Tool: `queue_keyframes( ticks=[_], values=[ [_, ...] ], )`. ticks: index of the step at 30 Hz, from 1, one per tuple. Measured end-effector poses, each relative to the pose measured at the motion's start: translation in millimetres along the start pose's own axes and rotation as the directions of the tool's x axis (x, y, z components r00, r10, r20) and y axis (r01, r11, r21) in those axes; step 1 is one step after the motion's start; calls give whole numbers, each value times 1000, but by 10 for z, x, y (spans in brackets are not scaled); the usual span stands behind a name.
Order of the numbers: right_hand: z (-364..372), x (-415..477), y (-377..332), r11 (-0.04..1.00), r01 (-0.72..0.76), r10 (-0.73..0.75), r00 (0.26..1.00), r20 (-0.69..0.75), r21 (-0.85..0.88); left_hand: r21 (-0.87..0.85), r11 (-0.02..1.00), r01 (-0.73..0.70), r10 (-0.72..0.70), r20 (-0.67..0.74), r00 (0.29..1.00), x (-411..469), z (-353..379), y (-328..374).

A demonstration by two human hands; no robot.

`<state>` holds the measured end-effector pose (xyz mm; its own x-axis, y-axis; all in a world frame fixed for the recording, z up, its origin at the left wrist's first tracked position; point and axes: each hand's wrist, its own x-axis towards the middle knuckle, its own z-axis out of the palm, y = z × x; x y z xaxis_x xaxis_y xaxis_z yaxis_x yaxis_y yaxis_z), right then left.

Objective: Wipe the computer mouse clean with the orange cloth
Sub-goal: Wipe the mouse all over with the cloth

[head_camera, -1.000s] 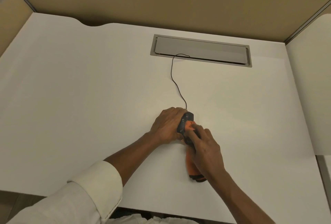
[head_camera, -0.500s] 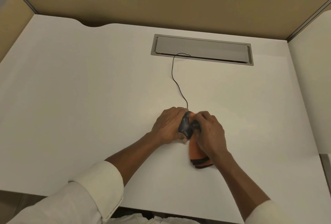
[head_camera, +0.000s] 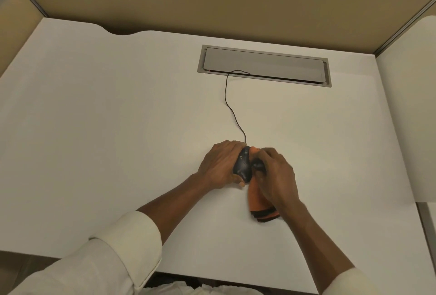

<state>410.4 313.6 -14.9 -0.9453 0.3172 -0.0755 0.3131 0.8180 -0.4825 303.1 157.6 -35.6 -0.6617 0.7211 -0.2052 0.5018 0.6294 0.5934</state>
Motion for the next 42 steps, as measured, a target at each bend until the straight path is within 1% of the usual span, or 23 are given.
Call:
queue_keyframes(
  ticks=[5,9,12,16,19,21,23,24,26,29,31,33,34,36,38,39,41,42],
  values=[
    [62,-480,-36,994,60,-61,998,-15,-94,37,999,-40,41,-13,999,3,6,-48],
    [45,-645,-59,993,52,-49,999,23,-111,56,997,-52,53,-18,998,1,30,-69],
    [-30,-682,-79,999,-31,31,999,19,-16,80,995,-56,57,-6,998,8,47,-71],
    [-113,-740,-58,956,-182,187,982,1,229,47,998,-48,47,13,999,0,64,-90],
    [-184,-782,-1,877,-247,267,964,8,411,13,999,-33,33,37,999,-15,62,-124],
    [-243,-810,31,808,-299,302,950,79,507,-15,1000,-1,2,73,997,-21,53,-146],
    [-299,-828,46,739,-353,334,932,144,573,-39,998,44,-41,78,996,-56,30,-131],
    [-318,-834,50,703,-373,350,923,162,606,-49,997,60,-57,56,997,-95,16,-113],
    [-342,-845,56,610,-401,393,902,178,684,-79,994,72,-76,-45,996,-224,-14,-49],
    [-377,-831,20,451,-410,446,873,198,793,-184,976,113,-149,-199,969,-479,-81,138],
    [-390,-813,-12,403,-399,454,868,199,823,-283,949,139,-212,-246,946,-652,-139,275],
    [-406,-797,-78,402,-394,460,867,190,826,-374,921,109,-224,-278,934,-828,-214,413],
    [-418,-793,-131,425,-387,462,870,172,819,-407,910,80,-214,-297,931,-910,-259,486],
    [-448,-794,-287,513,-343,445,890,98,787,-455,891,9,-170,-314,934,-1047,-338,635],
    [-437,-812,-457,596,-294,421,907,22,747,-487,872,-35,-110,-265,958,-1150,-367,768],
    [-419,-824,-537,615,-278,414,910,-2,738,-494,869,-39,-85,-225,971,-1194,-363,824],
    [-391,-844,-679,607,-258,400,916,-10,751,-522,853,-20,-74,-158,985,-1273,-353,898],
    [-386,-850,-724,589,-252,387,922,5,768,-560,828,-12,-82,-142,987,-1307,-359,912]
  ],
)
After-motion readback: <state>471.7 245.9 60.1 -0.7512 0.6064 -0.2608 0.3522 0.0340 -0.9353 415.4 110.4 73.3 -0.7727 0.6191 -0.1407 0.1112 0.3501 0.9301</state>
